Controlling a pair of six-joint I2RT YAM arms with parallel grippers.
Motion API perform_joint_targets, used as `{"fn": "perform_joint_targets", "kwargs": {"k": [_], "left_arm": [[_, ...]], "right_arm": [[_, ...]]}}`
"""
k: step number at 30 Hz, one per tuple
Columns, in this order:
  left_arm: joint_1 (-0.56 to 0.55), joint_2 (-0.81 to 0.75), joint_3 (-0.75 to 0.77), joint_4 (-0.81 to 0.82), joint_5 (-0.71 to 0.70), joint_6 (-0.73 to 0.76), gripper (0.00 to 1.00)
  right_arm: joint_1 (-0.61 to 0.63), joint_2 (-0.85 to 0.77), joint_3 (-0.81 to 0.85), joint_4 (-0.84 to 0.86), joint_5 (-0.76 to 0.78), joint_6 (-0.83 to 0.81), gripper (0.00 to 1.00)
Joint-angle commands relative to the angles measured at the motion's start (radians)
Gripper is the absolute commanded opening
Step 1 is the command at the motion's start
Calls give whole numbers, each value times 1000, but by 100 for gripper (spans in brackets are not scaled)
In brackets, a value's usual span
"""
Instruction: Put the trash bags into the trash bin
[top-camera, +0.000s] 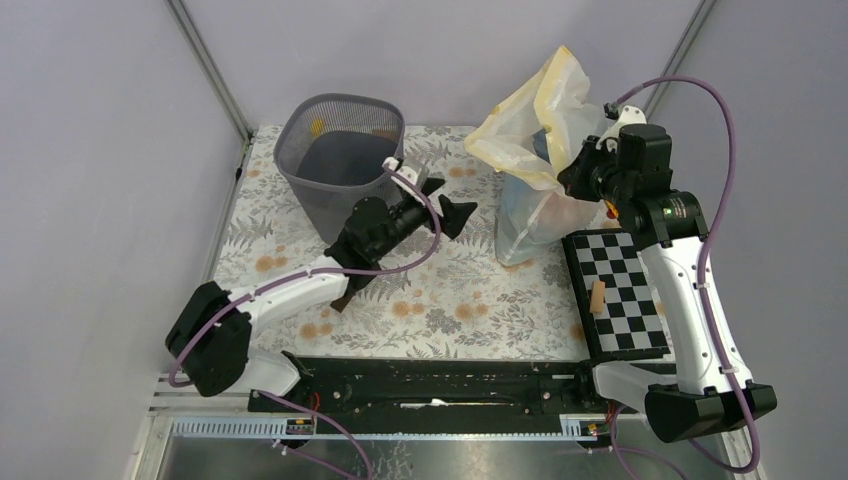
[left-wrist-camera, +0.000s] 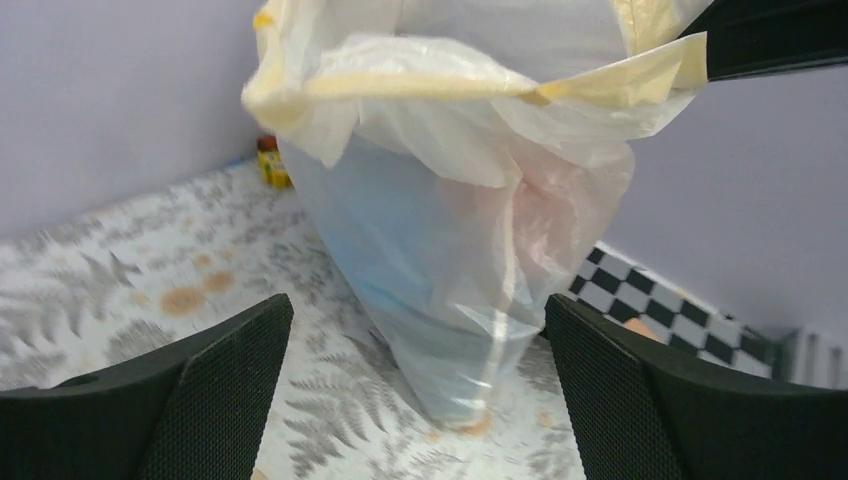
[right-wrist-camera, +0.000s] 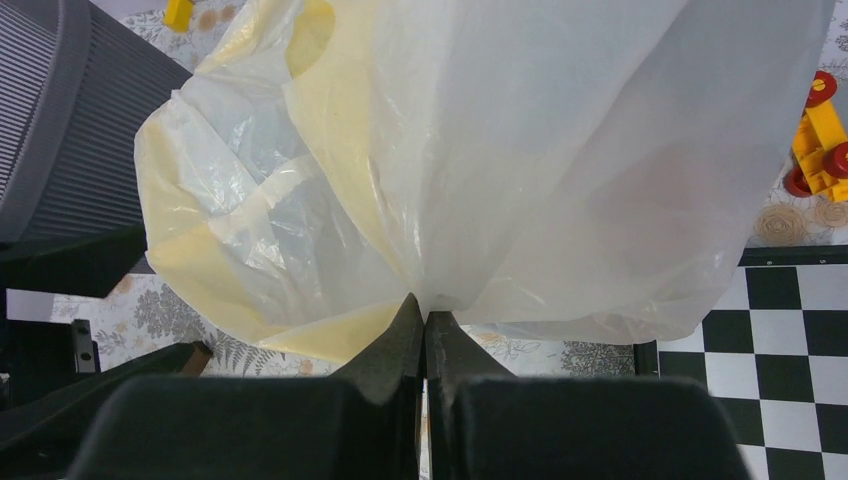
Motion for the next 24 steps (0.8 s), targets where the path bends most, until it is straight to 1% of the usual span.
{"fn": "perform_joint_targets", "kwargs": {"k": [1, 2, 3, 4, 7, 9, 12, 14, 19, 21, 22, 23, 24], "left_arm": [[-4, 33, 90, 120, 86, 348, 99], [-5, 36, 91, 125, 138, 421, 99], [-7, 36, 91, 118, 186, 525, 99], [-9, 37, 97, 108, 212, 611, 99], [-8, 54, 142, 57, 217, 772, 99], [-9, 74, 173, 28, 245, 884, 99], [-10, 114, 218, 21, 293, 999, 99], [-10, 148, 265, 13, 290, 1015, 99], [-11, 242, 392, -109, 308, 1107, 99], [-11, 279, 427, -141, 310, 1122, 97], [-11, 297, 443, -146, 313, 1119, 94], [-10, 319, 457, -157, 316, 1120, 88], [-11, 334, 479, -183, 317, 1119, 77]], "right_arm": [[4, -5, 0, -6, -34, 4, 0], [4, -6, 3, -7, -33, 3, 0], [3, -6, 4, -7, -33, 4, 0], [4, -7, 6, -7, -35, 3, 0], [4, -8, 4, -7, -42, 5, 0], [4, -6, 6, -7, -46, 5, 0], [4, -5, 4, -6, -52, 7, 0], [4, -2, 3, -7, -50, 6, 0], [4, -3, 6, -5, -31, 5, 0], [4, -1, 12, -1, -22, 6, 0], [4, 1, 16, -1, -16, 8, 0], [4, 2, 19, 1, -9, 9, 0], [3, 3, 23, 3, 0, 9, 3]]}}
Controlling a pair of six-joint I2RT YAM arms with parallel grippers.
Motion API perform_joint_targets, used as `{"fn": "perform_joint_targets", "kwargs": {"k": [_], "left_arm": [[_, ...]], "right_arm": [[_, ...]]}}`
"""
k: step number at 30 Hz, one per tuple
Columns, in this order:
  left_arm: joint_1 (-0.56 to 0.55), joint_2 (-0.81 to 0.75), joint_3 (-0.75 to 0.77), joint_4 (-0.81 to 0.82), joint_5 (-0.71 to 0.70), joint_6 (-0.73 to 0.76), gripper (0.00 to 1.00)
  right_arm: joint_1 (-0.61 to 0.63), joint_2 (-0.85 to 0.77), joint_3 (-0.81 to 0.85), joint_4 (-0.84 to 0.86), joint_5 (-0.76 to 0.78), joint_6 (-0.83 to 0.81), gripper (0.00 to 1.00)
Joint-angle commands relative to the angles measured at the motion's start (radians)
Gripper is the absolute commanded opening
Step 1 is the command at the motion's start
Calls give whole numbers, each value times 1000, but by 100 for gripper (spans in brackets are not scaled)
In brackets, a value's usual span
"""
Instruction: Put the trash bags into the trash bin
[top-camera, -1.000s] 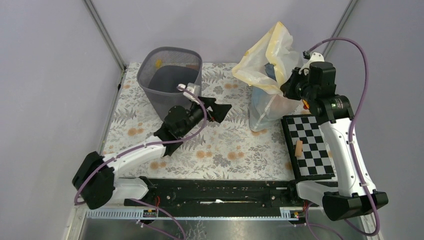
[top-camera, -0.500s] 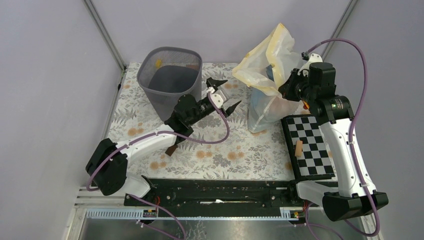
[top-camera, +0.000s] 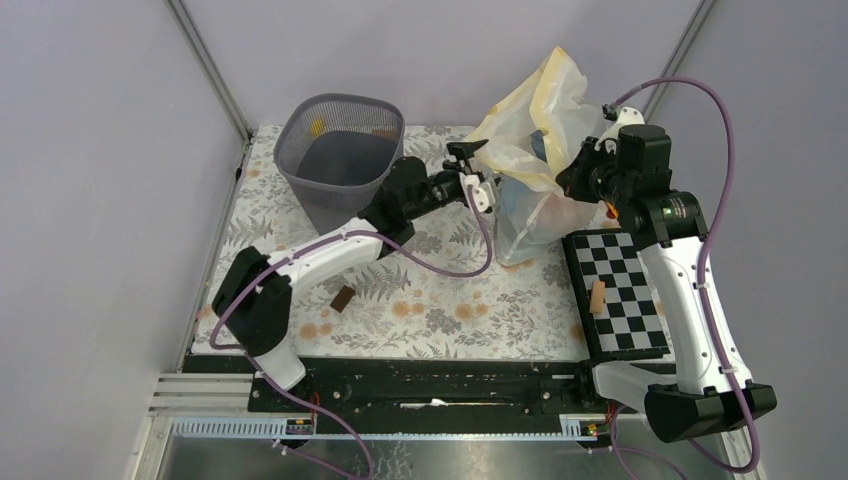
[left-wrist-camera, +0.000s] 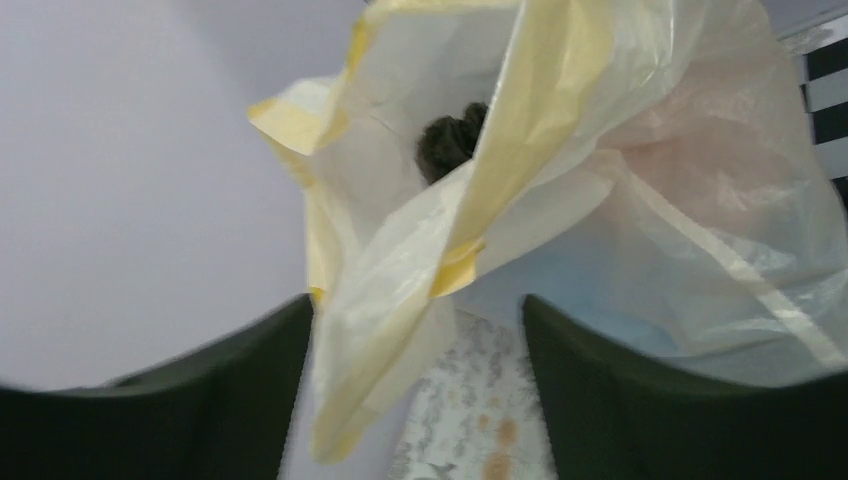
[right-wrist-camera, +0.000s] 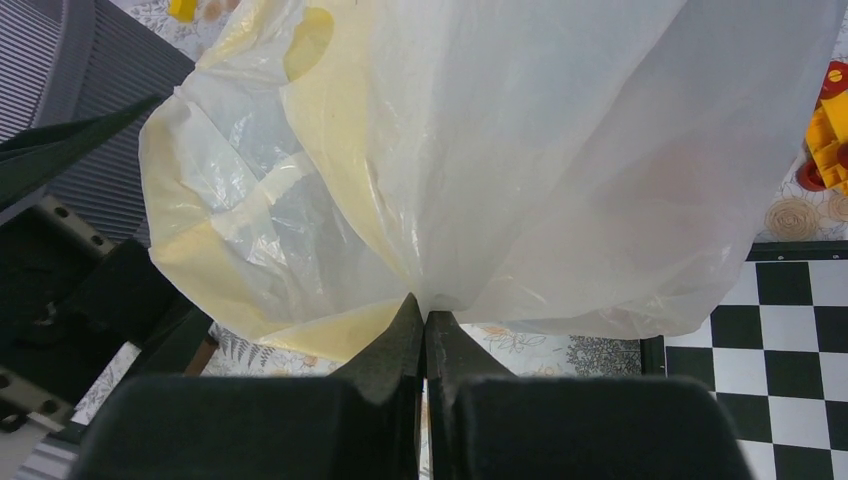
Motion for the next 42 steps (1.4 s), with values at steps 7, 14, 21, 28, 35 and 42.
{"fn": "perform_joint_targets", "kwargs": {"k": [7, 14, 21, 28, 35, 42], "left_arm": [[-13, 68, 116, -187, 95, 27, 0], [-94, -35, -53, -134, 143, 30, 0], [-192, -83, -143, -99, 97, 15, 0], [-255, -87, -162, -119, 19, 21, 0], [-271, -102, -205, -119, -4, 2, 0], [-279, -131, -233, -114, -29, -8, 0]], "right_arm": [[4, 53, 90, 42, 178, -6, 60], [4, 226, 290, -73, 293, -77, 99], [83, 382, 485, -168, 451, -164, 100], [176, 537, 581, -179, 845, -175, 100], [96, 521, 509, -69, 841, -138, 91], [-6, 579, 480, -21, 708, -120, 76]]}}
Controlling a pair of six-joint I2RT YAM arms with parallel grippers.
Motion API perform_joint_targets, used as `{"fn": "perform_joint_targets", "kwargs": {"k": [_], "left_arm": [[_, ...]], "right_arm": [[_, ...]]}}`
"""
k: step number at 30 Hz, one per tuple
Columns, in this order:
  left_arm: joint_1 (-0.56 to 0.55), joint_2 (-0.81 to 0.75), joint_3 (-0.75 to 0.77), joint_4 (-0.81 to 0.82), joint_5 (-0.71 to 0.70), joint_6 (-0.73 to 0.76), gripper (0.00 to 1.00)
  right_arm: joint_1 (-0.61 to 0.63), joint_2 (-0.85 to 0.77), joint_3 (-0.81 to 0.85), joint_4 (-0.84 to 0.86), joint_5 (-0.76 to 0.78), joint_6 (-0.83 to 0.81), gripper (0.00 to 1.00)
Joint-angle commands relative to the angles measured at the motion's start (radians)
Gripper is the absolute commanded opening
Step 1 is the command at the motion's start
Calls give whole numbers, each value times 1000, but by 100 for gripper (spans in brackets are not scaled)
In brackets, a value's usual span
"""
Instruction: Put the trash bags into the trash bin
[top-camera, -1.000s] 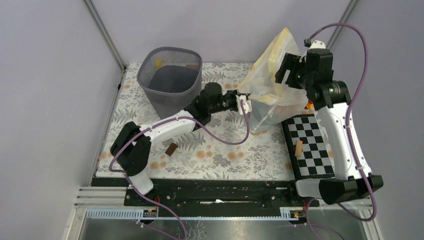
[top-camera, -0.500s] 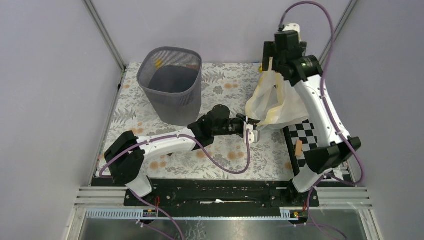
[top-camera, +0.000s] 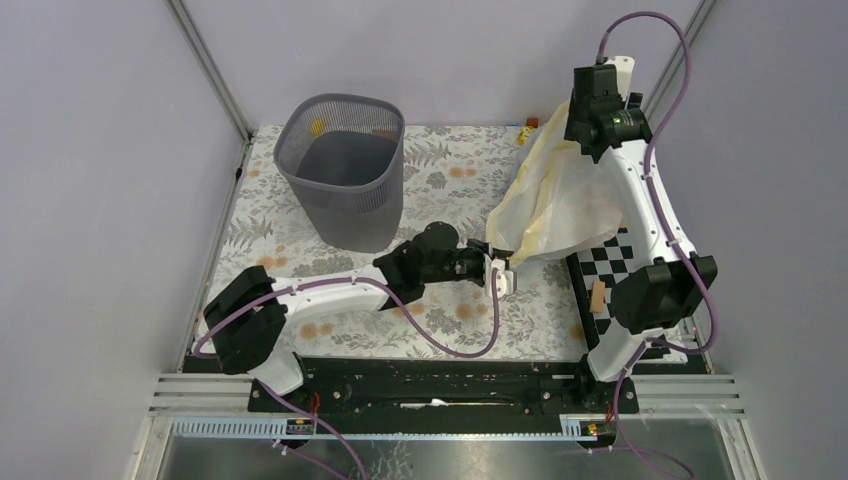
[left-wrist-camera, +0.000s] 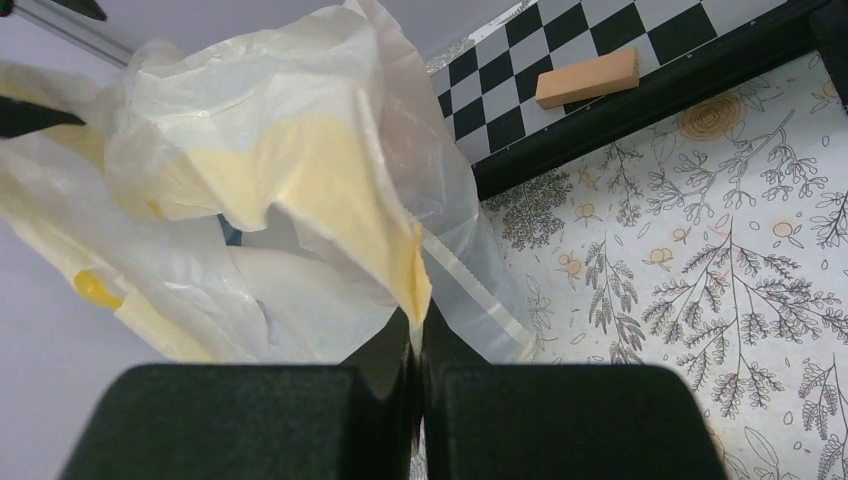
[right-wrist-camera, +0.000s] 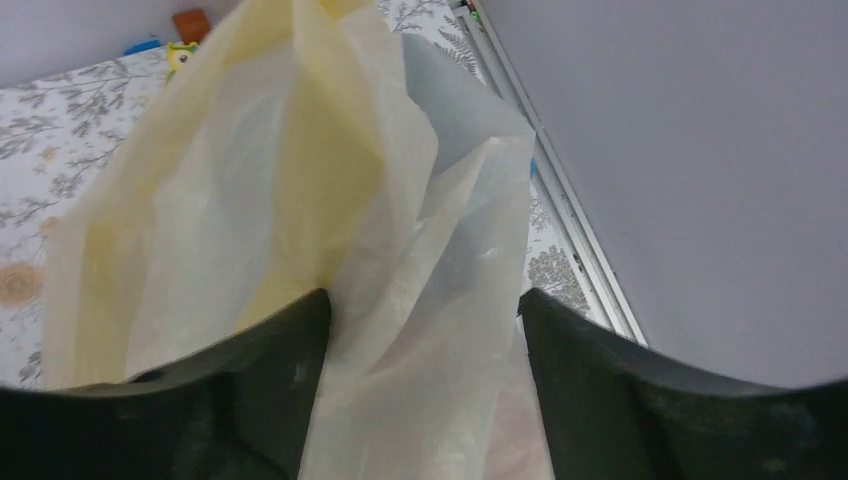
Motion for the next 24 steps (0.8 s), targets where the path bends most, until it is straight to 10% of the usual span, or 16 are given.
{"fn": "perform_joint_targets", "kwargs": {"k": [1, 6, 16, 24], "left_arm": [[-9, -72, -18, 38, -26, -17, 0], [-8, -129, -56, 29, -84, -43, 0], [-8, -315, -43, 3, -124, -246, 0], [-8, -496, -92, -80, -83, -466, 0]], "right_arm": [[-37, 36, 35, 45, -45, 22, 67], [-37, 33, 89, 123, -245, 6, 3], [82, 198, 565, -27, -470, -16, 0], [312, 175, 490, -6, -538, -47, 0]]}}
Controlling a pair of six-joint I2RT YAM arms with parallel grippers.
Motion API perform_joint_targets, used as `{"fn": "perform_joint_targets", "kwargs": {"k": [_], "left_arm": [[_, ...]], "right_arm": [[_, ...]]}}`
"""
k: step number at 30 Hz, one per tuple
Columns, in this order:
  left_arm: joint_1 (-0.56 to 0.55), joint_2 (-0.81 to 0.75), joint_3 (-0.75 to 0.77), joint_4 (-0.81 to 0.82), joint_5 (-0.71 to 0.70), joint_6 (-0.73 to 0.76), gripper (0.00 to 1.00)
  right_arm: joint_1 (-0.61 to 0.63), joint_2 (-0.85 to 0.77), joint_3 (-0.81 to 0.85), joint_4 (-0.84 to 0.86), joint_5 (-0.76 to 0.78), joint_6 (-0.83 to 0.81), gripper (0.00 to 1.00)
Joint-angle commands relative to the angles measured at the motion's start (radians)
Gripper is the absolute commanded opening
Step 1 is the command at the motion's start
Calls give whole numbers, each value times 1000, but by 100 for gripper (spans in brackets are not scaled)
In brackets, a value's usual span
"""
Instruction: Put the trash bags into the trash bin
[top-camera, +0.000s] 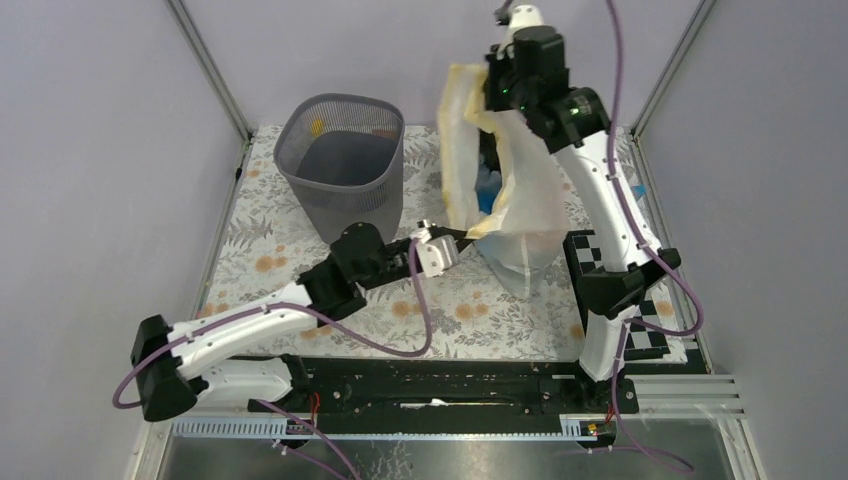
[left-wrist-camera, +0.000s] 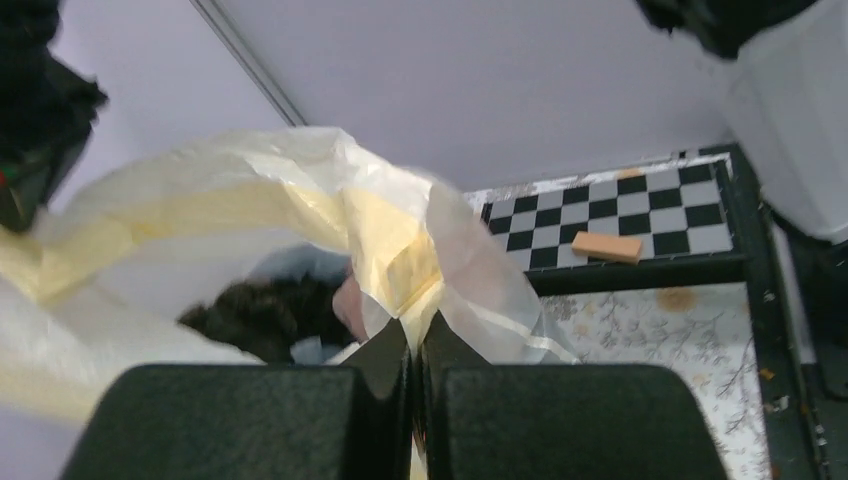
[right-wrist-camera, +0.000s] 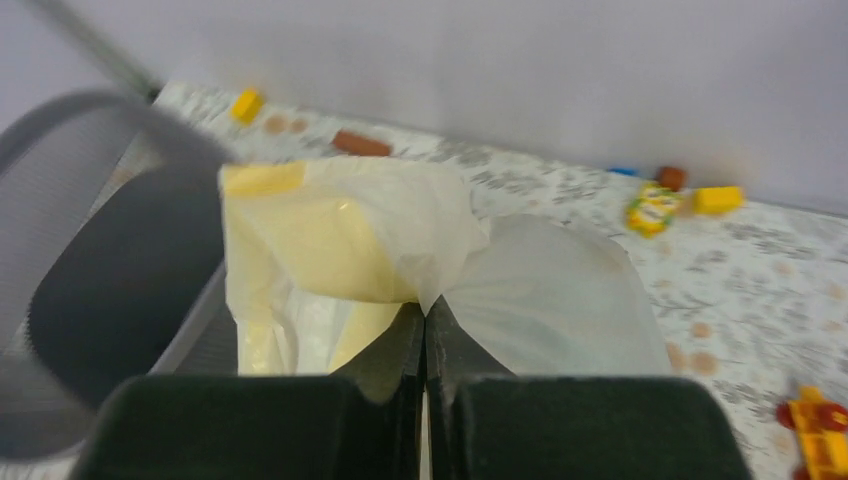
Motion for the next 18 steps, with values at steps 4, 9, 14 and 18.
{"fn": "perform_joint_targets", "kwargs": {"k": [4, 9, 14, 18], "left_arm": [[-7, -160, -63, -141, 65, -237, 0], [-21, -247, -96, -339, 136, -333, 0], [-45, -269, -125, -540, 147, -404, 0], [-57, -286, -170, -604, 117, -433, 0]], "right_arm": [[151, -60, -145, 28, -250, -4, 0], [203, -114, -223, 35, -360, 27, 14], [204, -184, -268, -10, -240, 0, 74], [203, -305, -405, -7, -101, -5, 87]]}}
